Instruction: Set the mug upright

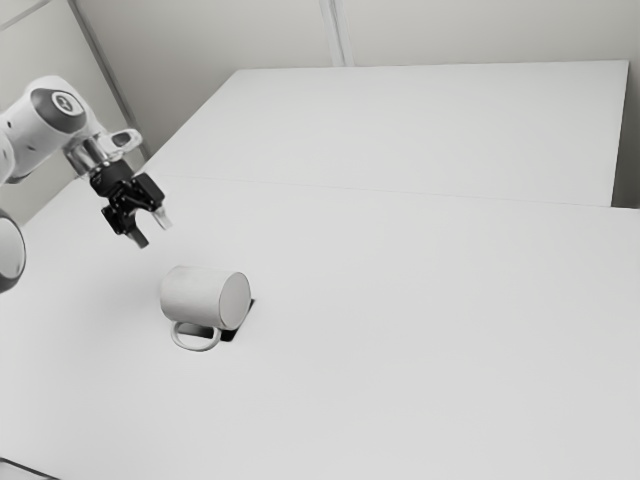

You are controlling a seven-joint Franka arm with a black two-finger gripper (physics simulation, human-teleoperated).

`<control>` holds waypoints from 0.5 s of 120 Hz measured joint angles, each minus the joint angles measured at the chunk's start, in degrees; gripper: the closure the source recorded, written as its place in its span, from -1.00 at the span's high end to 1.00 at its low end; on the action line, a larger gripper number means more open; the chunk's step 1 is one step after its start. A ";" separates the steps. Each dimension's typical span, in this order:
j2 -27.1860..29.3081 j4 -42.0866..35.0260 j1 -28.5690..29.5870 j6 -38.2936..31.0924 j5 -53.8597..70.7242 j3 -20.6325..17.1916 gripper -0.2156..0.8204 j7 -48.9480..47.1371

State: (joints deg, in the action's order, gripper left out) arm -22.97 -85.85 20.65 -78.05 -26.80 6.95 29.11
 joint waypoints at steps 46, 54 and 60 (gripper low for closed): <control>-5.73 -3.33 4.25 1.23 -6.24 -2.29 0.54 10.37; -5.79 -5.09 4.26 1.14 -7.65 -2.07 0.54 11.65; -5.88 -6.03 4.26 0.99 -8.59 -1.97 0.54 12.51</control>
State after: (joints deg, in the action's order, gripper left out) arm -28.84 -91.88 24.91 -77.06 -35.39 4.98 41.63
